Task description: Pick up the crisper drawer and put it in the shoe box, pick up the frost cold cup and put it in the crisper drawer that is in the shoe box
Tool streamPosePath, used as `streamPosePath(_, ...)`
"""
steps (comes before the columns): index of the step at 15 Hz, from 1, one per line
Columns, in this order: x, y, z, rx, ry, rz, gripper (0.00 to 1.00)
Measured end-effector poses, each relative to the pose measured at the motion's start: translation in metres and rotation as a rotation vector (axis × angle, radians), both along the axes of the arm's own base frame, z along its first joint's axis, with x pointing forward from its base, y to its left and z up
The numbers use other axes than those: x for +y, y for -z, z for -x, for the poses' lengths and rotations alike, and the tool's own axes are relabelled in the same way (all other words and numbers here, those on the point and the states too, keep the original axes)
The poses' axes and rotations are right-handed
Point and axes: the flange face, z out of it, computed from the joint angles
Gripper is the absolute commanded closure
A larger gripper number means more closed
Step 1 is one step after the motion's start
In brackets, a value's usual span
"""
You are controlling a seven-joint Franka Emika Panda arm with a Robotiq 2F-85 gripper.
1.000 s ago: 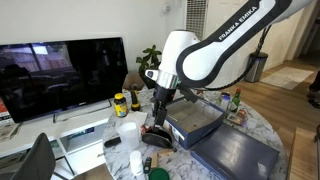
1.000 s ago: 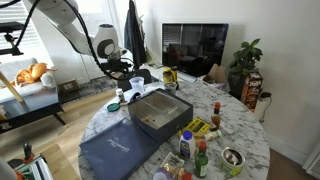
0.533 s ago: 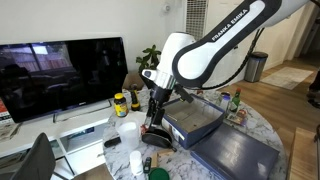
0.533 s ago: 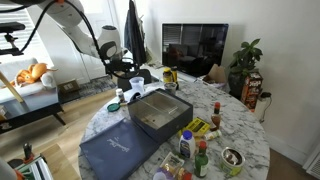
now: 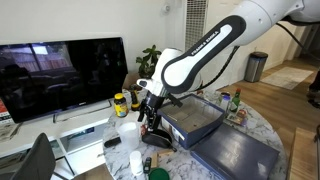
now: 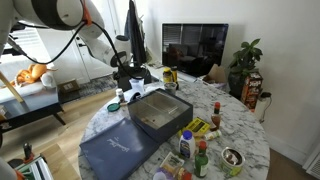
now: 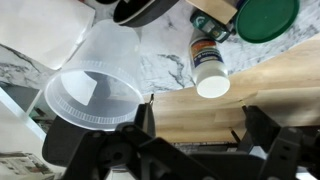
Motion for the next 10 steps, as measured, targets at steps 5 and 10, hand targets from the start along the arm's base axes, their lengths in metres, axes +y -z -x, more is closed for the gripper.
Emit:
streamPosePath(5, 0.001, 0.019, -0.027, -0.076, -0.011, 0.0, 0.0)
streamPosePath(10, 0.01, 0.041, -0.041, -0.163, -0.053, 0.03, 0.0)
